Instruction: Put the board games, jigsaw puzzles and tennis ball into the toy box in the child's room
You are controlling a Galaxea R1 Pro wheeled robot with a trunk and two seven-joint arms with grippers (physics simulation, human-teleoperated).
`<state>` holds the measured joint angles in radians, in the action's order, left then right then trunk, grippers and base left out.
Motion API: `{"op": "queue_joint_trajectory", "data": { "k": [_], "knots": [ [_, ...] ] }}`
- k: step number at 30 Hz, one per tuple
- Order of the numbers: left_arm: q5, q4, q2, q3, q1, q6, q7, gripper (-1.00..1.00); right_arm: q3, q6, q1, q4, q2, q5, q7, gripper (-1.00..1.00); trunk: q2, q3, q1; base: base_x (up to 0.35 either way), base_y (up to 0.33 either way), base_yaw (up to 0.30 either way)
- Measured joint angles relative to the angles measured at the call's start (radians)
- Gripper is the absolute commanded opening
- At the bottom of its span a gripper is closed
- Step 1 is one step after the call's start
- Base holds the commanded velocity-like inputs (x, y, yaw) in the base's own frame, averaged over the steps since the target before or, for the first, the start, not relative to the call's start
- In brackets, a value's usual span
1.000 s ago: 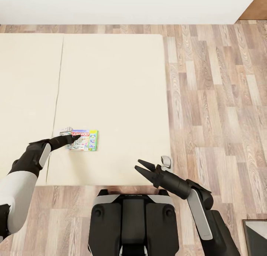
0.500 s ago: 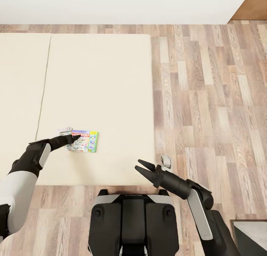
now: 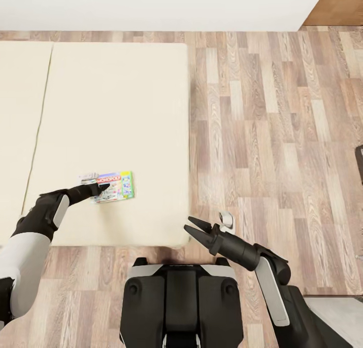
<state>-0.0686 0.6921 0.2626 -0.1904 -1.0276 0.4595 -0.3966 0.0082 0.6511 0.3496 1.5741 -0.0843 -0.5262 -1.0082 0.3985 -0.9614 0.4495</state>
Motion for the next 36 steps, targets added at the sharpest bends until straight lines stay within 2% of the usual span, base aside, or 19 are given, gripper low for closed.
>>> {"op": "queue_joint_trajectory", "data": {
  "k": [14, 27, 36],
  "knots": [
    [-0.001, 0.0, 0.0, 0.0, 0.0, 0.0, -0.002, 1.0, 0.0, 0.0, 0.0, -0.001, 0.0, 0.0, 0.0, 1.0, 0.0, 0.0, 0.0, -0.005, -0.073, 0.0],
    [0.0, 0.0, 0.0, 0.0, 0.0, 0.0, -0.001, 1.0, -0.001, 0.0, 0.0, 0.0, 0.0, 0.0, -0.001, 1.0, 0.0, 0.0, 0.0, 0.0, -0.272, 0.0],
    [-0.001, 0.001, 0.0, 0.0, 0.0, 0.001, -0.001, 1.0, -0.002, 0.0, 0.0, 0.0, 0.0, -0.001, -0.002, 1.0, 0.0, 0.0, 0.0, 0.0, -0.123, 0.0]
  ]
}}
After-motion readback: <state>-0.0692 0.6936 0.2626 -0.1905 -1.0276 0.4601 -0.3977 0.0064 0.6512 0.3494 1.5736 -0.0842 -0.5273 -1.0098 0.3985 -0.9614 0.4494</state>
